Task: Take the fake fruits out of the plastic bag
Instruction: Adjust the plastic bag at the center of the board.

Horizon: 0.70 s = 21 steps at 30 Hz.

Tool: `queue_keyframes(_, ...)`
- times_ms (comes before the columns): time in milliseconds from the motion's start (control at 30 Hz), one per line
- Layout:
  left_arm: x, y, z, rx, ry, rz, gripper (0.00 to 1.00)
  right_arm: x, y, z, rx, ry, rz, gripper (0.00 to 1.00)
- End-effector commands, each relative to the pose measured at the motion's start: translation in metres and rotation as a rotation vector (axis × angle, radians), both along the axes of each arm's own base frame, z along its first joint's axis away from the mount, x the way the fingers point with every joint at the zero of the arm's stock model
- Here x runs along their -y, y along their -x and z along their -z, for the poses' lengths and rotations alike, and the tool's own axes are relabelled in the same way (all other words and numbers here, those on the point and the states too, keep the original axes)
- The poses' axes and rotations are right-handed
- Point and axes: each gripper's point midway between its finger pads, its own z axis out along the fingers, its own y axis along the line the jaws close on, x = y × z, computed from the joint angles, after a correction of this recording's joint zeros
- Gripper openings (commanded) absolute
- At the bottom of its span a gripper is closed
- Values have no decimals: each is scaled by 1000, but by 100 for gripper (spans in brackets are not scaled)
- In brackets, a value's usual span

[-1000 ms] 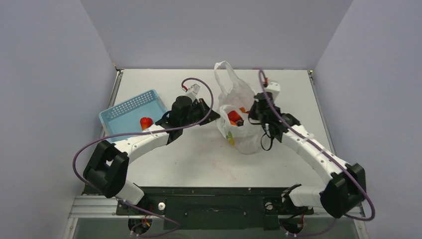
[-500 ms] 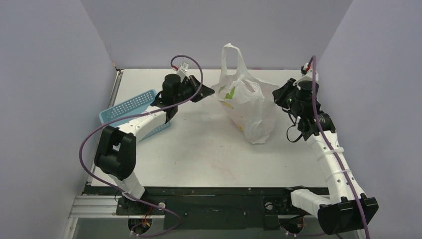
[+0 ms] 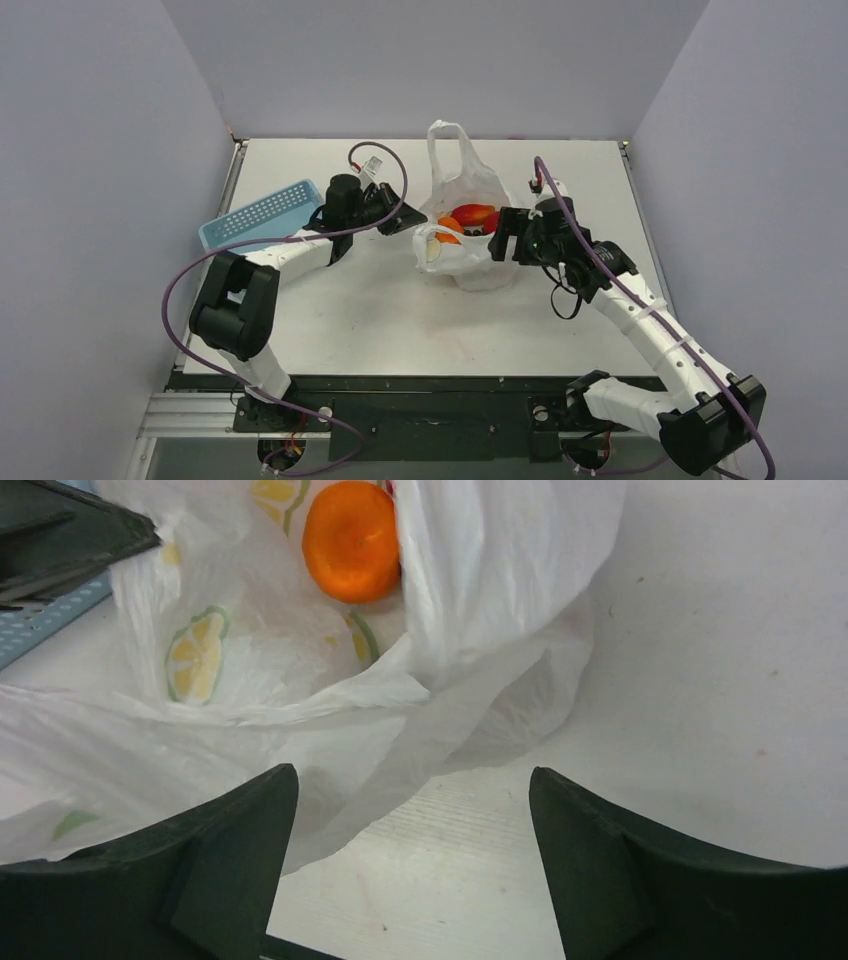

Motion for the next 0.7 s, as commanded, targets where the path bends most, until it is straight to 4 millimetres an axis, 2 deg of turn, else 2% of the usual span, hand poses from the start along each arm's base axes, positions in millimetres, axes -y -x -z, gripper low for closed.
queue_keyframes(0,-2,9,-30,98,51,21,0,17,-4,-74,199,135,46,83)
queue_keyframes(67,-5,13,-32,100,54,13,0,6,-3,-98,253,119,8,84)
queue_keyframes(100,-6,14,-31,95,53,11,0,-4,-2,-109,281,101,-27,84)
queue_keyframes(133,-6,15,-33,100,55,9,0,-22,1,-120,311,58,-94,84)
queue_keyframes(167,-6,15,-33,101,55,8,0,-32,1,-121,321,53,-145,84)
queue_keyframes(200,-7,15,-34,102,55,7,0,-53,6,-129,347,1,-232,85)
queue_keyframes(300,-6,16,-33,99,54,9,0,-100,10,-133,369,-91,-435,87)
queue_keyframes(333,-6,15,-33,96,54,11,0,-108,10,-135,371,-106,-470,88)
queue_keyframes(367,-6,15,-33,96,55,12,0,-122,8,-127,350,-111,-535,87)
queue_keyframes(433,-5,16,-34,94,57,17,0,-133,0,-120,353,-96,-577,87)
queue_keyframes(533,-5,16,-35,96,55,19,0,-146,-7,-103,344,-50,-644,87)
queue_keyframes(667,-5,16,-37,100,52,23,0,-159,-7,-83,320,-45,-721,86)
